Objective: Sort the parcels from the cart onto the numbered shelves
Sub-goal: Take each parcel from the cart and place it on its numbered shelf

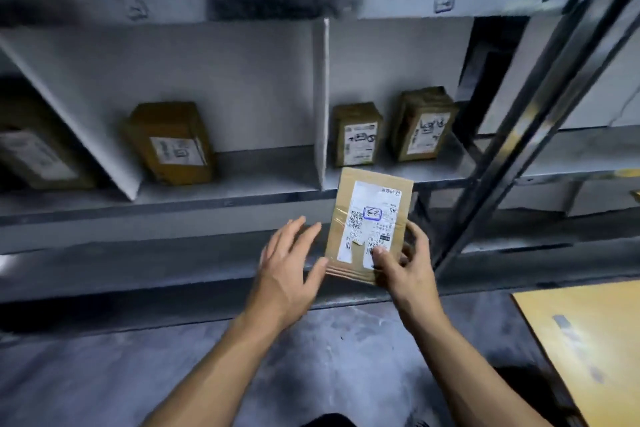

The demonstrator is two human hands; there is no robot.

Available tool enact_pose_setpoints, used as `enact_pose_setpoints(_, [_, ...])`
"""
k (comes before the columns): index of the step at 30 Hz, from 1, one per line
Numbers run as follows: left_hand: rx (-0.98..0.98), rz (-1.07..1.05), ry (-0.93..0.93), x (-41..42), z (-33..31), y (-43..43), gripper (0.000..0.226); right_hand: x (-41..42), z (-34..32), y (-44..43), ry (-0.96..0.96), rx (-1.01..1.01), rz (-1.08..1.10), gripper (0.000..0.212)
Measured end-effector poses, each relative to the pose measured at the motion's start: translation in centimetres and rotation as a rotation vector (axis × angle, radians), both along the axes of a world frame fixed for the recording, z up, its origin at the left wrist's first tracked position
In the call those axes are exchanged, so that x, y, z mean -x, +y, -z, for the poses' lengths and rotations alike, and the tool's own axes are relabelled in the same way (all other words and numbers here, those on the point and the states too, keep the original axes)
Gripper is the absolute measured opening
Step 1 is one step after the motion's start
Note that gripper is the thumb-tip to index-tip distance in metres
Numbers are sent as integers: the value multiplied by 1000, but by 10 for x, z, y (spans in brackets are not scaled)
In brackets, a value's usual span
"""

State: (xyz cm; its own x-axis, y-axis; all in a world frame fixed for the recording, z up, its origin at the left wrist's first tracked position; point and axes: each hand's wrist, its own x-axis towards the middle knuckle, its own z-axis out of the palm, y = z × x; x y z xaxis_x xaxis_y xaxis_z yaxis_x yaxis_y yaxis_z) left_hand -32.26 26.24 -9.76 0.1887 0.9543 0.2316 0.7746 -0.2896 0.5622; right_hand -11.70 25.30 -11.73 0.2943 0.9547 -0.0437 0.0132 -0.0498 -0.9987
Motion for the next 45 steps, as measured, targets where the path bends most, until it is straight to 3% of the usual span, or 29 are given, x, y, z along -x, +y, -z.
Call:
enact_pose_setpoints(4, [65,-142,382,70,-6,14,56,48,-6,25,-59,-41,-97,60])
enact_pose_setpoints(11, [104,-159,555,131,-17,33,54,106,-22,85,-150,-112,-191,62])
enact_pose_setpoints(22, [125,-209,541,162,-36,120,53,148,-14,222,-285,-171,-145,70])
enact_pose_setpoints(28, [129,-212,507,188,-41,173,53,162,-4,275,-215,-100,-147,69])
enact_pose_setpoints(40, [178,-176,337,190,-10,207,53,152,33,300,-157,-55,-272,87])
enact_pose_setpoints(45, [186,-167,299,189,0,209,54,150,44,300,-227,-4,-352,86])
